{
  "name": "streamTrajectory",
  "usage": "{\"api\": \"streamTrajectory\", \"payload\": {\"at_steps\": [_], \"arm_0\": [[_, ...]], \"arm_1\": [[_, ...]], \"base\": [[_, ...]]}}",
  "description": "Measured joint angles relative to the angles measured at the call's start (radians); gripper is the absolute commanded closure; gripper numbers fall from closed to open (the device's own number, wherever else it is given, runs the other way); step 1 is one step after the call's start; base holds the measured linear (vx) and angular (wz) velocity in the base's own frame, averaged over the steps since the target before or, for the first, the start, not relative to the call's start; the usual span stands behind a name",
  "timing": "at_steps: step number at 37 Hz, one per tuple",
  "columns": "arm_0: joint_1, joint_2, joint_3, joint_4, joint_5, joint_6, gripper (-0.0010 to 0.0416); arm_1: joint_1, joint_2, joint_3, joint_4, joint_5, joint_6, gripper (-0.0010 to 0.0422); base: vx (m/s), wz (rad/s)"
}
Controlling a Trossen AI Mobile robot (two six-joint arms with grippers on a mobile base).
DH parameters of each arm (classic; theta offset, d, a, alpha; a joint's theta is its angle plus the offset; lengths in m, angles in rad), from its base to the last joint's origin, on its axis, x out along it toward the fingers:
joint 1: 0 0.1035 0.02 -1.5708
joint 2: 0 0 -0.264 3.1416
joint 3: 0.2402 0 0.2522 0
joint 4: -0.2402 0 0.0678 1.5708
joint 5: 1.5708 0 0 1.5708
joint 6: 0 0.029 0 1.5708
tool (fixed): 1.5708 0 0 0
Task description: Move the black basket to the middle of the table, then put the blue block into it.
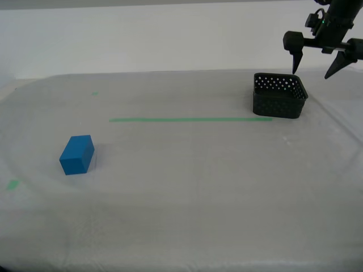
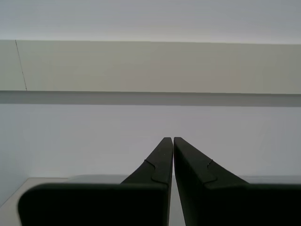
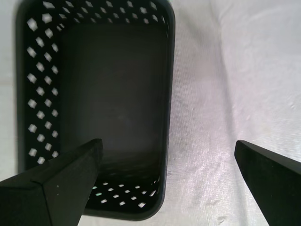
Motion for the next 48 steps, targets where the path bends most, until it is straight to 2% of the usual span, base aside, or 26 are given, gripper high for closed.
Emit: {"api": "streamTrajectory", "payload": {"at_steps": [14, 25, 40, 44, 48], "arm_0": [[0.0, 0.0, -0.187, 0.261, 0.0, -0.011, 0.0012], [0.002, 0.0, -0.27, 0.399, 0.0, -0.01, 0.0013], [0.006, 0.0, -0.279, 0.455, 0.027, -0.012, 0.0019], [0.006, 0.0, -0.281, 0.475, 0.028, -0.042, 0.0019], [0.006, 0.0, -0.282, 0.481, 0.031, -0.048, 0.0019]], "arm_1": [[0.0, 0.0, 0.0, 0.0, 0.0, 0.0, 0.0412], [0.0, 0.0, 0.0, 0.0, 0.0, 0.0, 0.0412], [0.0, 0.0, 0.0, 0.0, 0.0, 0.0, 0.0412], [0.0, 0.0, 0.0, 0.0, 0.0, 0.0, 0.0412], [0.0, 0.0, 0.0, 0.0, 0.0, 0.0, 0.0412]], "base": [[0.0, 0.0], [0.0, 0.0], [0.0, 0.0], [0.0, 0.0], [0.0, 0.0]]}}
